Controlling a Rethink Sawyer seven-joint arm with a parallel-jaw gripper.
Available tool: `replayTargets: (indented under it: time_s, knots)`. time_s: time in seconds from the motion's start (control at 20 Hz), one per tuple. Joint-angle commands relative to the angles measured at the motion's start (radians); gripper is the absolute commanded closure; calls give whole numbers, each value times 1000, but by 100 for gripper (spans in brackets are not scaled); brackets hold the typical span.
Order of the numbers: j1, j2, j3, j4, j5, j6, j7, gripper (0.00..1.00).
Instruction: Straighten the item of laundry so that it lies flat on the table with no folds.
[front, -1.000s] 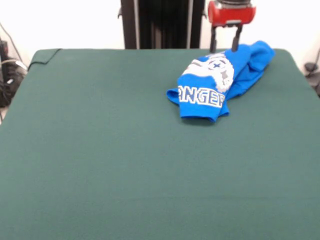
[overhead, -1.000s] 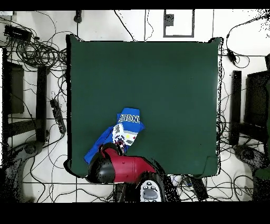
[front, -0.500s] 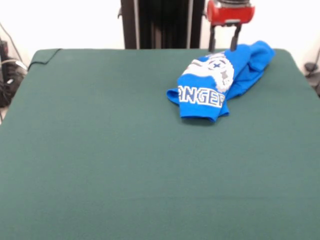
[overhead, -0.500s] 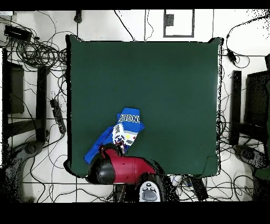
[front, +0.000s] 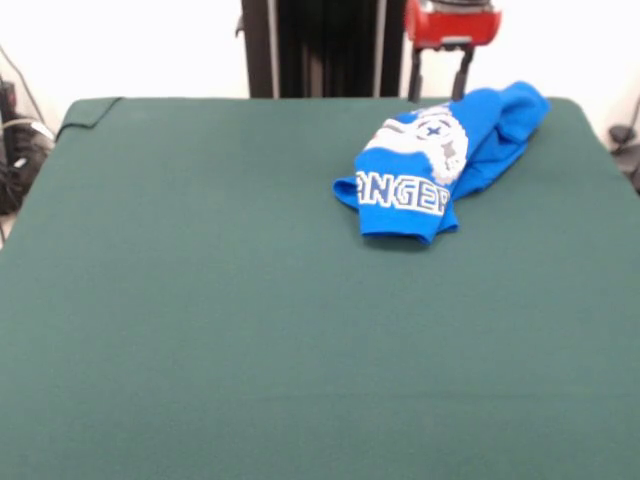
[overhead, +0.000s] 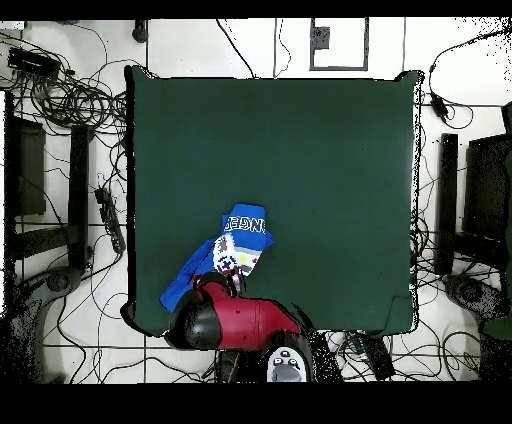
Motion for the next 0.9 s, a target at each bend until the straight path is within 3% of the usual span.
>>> replayTargets:
  time_s: [0.05, 0.65, 0.9]
  knots:
    - [48, -70, 23, -26, 51, 131, 187, 0]
    - [81, -117, -5, -36, 66, 183, 214, 0]
    - [169, -40, -70, -64, 193, 106, 346, 0]
